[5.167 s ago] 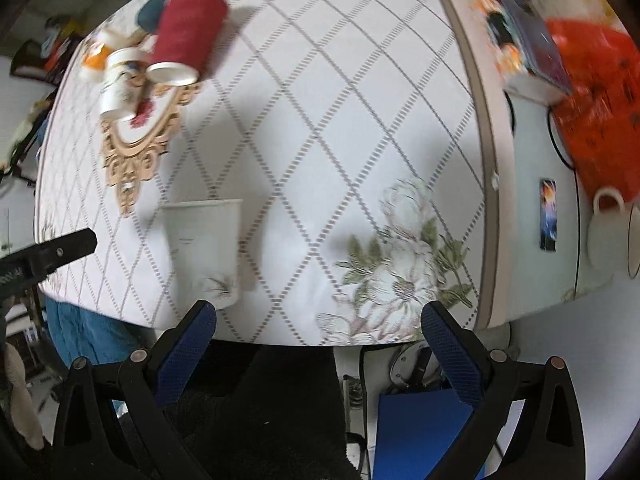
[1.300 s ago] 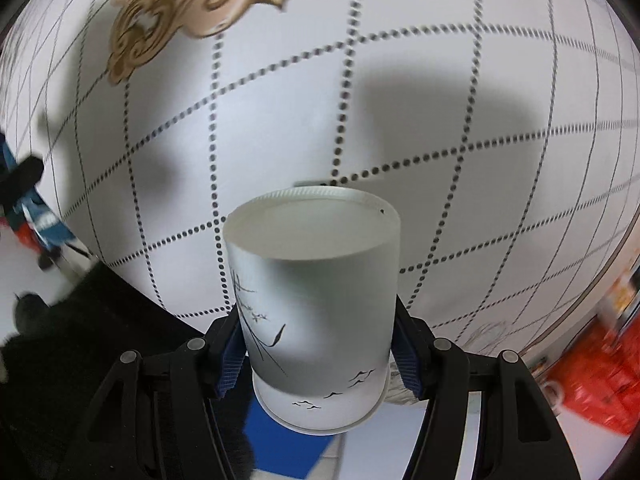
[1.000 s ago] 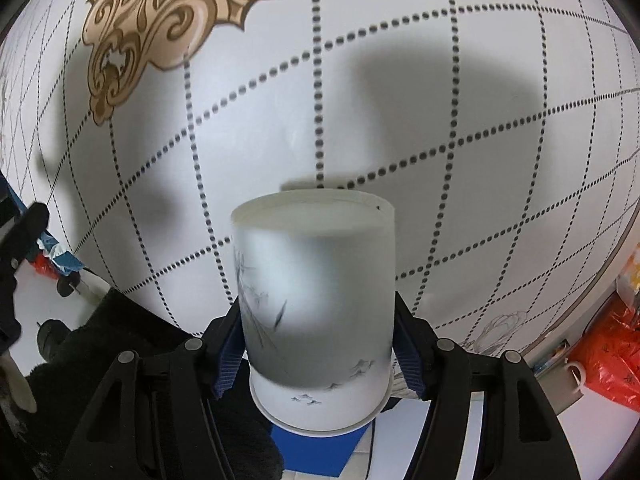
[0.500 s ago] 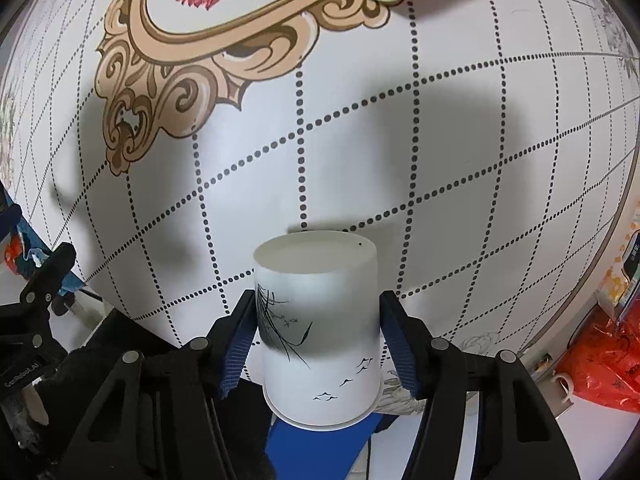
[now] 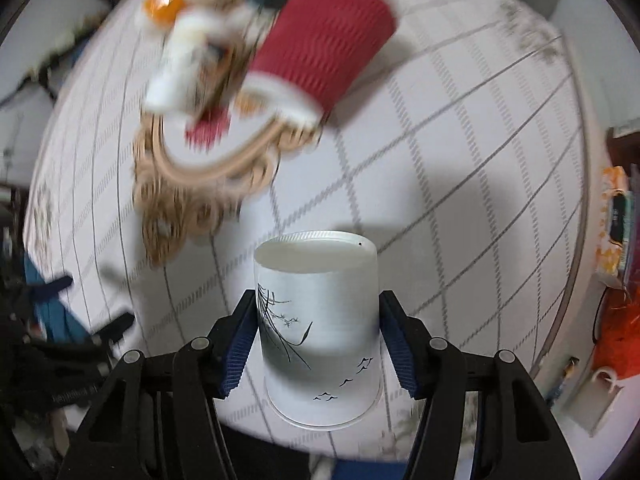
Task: Flip cup upside down
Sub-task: 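Rotate the held white paper cup with the right gripper, rim toward the table, then lower the white paper cup rim-down onto the table and open the right gripper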
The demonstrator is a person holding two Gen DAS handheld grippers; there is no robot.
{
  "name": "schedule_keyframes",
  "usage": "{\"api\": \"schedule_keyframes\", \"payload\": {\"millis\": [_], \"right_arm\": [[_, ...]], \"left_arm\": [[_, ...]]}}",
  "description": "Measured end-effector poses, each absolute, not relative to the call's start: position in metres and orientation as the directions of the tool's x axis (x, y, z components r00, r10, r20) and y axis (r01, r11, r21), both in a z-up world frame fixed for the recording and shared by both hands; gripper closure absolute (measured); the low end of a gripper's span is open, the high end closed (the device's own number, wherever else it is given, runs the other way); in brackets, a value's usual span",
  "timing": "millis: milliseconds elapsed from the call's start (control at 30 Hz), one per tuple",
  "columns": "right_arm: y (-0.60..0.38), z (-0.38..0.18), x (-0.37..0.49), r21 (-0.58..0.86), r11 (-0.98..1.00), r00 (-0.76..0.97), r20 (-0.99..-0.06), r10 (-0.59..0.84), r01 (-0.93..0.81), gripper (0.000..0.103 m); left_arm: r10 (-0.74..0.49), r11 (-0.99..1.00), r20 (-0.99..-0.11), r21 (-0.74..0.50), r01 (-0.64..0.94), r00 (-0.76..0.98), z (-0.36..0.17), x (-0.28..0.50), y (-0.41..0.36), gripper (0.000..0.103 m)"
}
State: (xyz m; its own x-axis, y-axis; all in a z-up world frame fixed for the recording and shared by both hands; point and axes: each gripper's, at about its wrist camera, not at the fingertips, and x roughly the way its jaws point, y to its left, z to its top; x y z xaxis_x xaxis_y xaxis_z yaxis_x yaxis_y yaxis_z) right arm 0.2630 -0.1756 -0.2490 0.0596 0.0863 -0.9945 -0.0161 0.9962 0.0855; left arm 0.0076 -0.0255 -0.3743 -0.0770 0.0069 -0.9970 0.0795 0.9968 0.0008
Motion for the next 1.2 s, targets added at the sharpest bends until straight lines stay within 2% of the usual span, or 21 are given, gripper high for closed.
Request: {"api": "schedule_keyframes", "payload": {"millis": [267, 367, 700, 1067, 1133, 1200], "right_arm": [[-0.195, -0.251, 0.258, 0.119, 0.985, 0.454, -0.890, 0.050, 0.126, 0.041], [-0.189, -0.263, 0.256, 0.124, 0.982, 0.526, -0.850, 0.030, 0.144, 0.041], [-0.180, -0.282, 0.233, 0.084, 0.994, 0.544, -0.839, 0.031, 0.074, 0.040], [-0.179, -0.293, 0.209, 0.101, 0.993, 0.466, -0.882, 0.062, 0.059, 0.039], [-0.179, -0.290, 0.205, 0.106, 0.992, 0.451, -0.890, 0.064, 0.068, 0.035], [-0.180, -0.285, 0.200, 0.110, 0.991, 0.426, -0.902, 0.064, 0.083, 0.011]], "left_arm": [[0.018, 0.995, -0.998, 0.011, 0.102, -0.066, -0.372, 0.033, -0.065, 0.000], [0.030, 0.994, -0.997, 0.023, 0.111, -0.064, -0.373, 0.041, -0.078, 0.000], [0.048, 0.993, -0.997, 0.040, 0.114, -0.066, -0.374, 0.046, -0.090, 0.000], [0.054, 0.993, -0.998, 0.049, 0.108, -0.041, -0.368, 0.041, -0.082, 0.000], [0.053, 0.992, -0.998, 0.050, 0.114, -0.021, -0.361, 0.039, -0.085, 0.000], [0.048, 0.991, -0.999, 0.048, 0.125, 0.004, -0.349, 0.033, -0.083, 0.000]]}}
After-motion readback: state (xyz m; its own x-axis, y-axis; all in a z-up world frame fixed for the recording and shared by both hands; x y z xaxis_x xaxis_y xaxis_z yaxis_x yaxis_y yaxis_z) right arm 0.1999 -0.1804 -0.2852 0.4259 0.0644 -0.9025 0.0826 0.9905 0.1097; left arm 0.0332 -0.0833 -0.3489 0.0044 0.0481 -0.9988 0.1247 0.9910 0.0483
